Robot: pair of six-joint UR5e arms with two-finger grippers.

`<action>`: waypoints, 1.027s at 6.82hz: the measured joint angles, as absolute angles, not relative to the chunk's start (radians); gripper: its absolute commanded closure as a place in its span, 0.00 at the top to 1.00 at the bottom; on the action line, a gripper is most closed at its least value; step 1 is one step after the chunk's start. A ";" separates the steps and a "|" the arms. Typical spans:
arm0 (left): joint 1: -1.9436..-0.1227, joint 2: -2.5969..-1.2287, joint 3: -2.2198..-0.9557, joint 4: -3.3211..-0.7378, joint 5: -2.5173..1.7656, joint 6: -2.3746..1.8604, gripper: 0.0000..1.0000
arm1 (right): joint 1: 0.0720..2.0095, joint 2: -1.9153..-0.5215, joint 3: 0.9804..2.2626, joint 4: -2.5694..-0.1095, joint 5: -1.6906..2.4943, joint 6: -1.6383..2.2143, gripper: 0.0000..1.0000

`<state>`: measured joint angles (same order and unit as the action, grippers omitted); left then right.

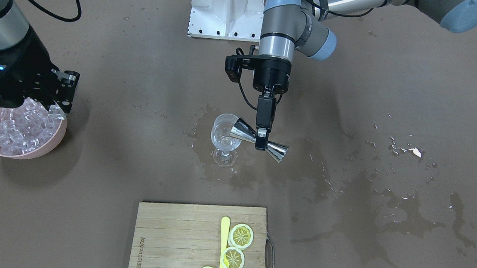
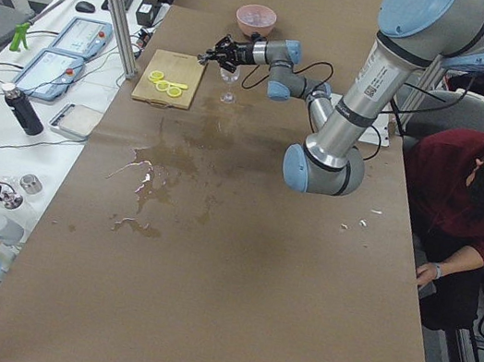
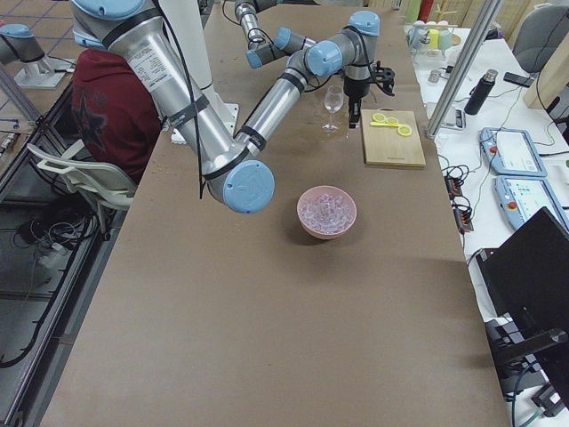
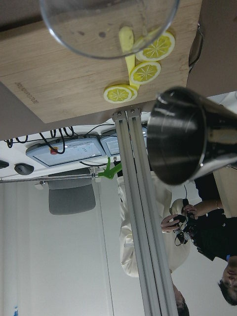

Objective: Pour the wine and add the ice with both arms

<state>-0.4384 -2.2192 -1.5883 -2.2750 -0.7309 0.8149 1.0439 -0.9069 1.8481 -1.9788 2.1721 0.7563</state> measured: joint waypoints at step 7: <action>-0.509 -2.209 -1.646 -2.322 -0.864 0.563 0.00 | 0.995 -0.751 1.708 -1.977 2.164 0.795 0.23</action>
<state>-0.5087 -2.2092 -1.6462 -2.3221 -0.8642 0.5626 0.9946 -0.7515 1.7077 -1.9775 2.1642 0.7953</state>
